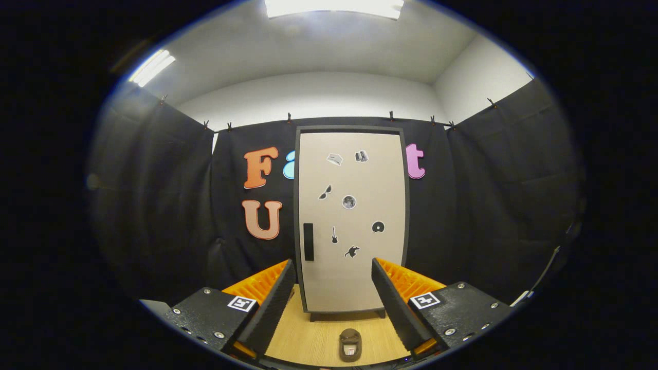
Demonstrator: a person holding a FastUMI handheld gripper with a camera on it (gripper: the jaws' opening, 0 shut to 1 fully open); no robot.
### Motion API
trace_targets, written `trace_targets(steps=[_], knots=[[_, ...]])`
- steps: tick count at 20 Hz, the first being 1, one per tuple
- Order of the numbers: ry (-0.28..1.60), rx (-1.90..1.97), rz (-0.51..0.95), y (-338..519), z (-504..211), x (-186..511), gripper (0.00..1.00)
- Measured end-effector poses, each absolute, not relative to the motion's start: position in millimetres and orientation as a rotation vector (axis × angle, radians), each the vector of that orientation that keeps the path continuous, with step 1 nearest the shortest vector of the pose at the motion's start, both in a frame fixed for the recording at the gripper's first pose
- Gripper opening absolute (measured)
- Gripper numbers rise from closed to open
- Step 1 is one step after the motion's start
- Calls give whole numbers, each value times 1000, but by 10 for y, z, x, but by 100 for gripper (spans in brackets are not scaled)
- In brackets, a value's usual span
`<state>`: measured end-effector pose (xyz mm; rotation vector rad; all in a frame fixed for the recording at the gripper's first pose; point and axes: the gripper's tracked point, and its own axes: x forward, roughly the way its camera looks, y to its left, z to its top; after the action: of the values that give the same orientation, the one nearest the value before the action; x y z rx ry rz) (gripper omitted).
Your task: Open the shoe cabinet door, grab the shoes and put them into the shoe cabinet, then close the shoe cabinet door.
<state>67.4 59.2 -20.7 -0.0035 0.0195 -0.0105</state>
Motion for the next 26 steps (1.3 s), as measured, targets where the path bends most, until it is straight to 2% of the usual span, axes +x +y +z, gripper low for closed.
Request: trace_targets(steps=[10, 22, 26], knots=[[62, 7, -27, 983, -457, 1418, 93], [67, 36, -2, 1205, -713, 2761, 93], [83, 19, 7, 1246, -856, 3110, 87]])
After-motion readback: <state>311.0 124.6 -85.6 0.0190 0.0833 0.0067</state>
